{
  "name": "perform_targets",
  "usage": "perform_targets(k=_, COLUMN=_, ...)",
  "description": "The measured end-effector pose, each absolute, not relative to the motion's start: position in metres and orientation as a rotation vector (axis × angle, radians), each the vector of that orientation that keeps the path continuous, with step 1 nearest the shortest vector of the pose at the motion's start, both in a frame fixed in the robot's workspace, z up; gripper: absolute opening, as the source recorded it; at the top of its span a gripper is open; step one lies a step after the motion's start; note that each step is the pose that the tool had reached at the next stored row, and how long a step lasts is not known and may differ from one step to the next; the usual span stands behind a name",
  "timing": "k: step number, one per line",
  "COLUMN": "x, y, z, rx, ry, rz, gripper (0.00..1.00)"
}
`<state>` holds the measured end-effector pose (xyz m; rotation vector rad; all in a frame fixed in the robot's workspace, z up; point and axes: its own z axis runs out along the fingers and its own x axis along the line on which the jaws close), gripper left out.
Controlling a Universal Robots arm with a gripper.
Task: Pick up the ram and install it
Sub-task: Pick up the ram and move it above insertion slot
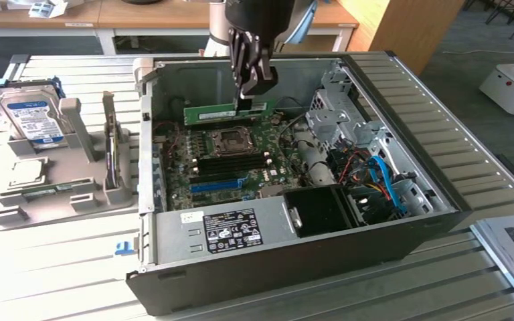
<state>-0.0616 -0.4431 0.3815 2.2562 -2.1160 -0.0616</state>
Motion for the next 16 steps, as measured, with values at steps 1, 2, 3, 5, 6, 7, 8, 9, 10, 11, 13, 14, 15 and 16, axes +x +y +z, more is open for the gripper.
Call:
perform_targets(k=1, x=-0.0616, y=-0.4431, z=0.3804, rx=2.257, ry=-2.116, rz=-0.062, gripper=0.12)
perform_targets(k=2, x=-0.0616, y=-0.4431, z=0.3794, rx=2.257, ry=-2.117, rz=-0.063, gripper=0.12)
perform_targets(k=3, x=-0.0616, y=-0.4431, z=0.379, rx=2.257, ry=-2.117, rz=-0.064, gripper=0.12)
perform_targets(k=5, x=-0.0616, y=-0.4431, z=0.379, rx=2.257, ry=-2.117, rz=-0.064, gripper=0.12)
perform_targets(k=6, x=-0.0616, y=-0.4431, z=0.379, rx=2.257, ry=-2.117, rz=-0.064, gripper=0.12)
perform_targets(k=7, x=-0.0617, y=-0.4431, z=0.379, rx=2.257, ry=-2.117, rz=-0.064, gripper=0.12)
perform_targets(k=8, x=-0.0616, y=-0.4431, z=0.379, rx=2.257, ry=-2.117, rz=-0.064, gripper=0.12)
perform_targets(k=9, x=-0.0616, y=-0.4431, z=0.3789, rx=2.257, ry=-2.117, rz=-0.064, gripper=0.12)
perform_targets(k=10, x=-0.0616, y=-0.4429, z=0.3787, rx=2.258, ry=-2.117, rz=-0.064, gripper=0.12)
perform_targets(k=11, x=-0.0616, y=-0.4424, z=0.3786, rx=2.258, ry=-2.117, rz=-0.064, gripper=0.12)
perform_targets(k=13, x=-0.0616, y=-0.4407, z=0.3784, rx=2.258, ry=-2.117, rz=-0.064, gripper=0.12)
perform_targets(k=14, x=-0.0616, y=-0.4397, z=0.3783, rx=2.258, ry=-2.117, rz=-0.064, gripper=0.12)
perform_targets(k=15, x=-0.0616, y=-0.4384, z=0.3781, rx=2.257, ry=-2.117, rz=-0.064, gripper=0.12)
perform_targets(k=16, x=-0.0616, y=-0.4373, z=0.378, rx=2.257, ry=-2.117, rz=-0.064, gripper=0.12)
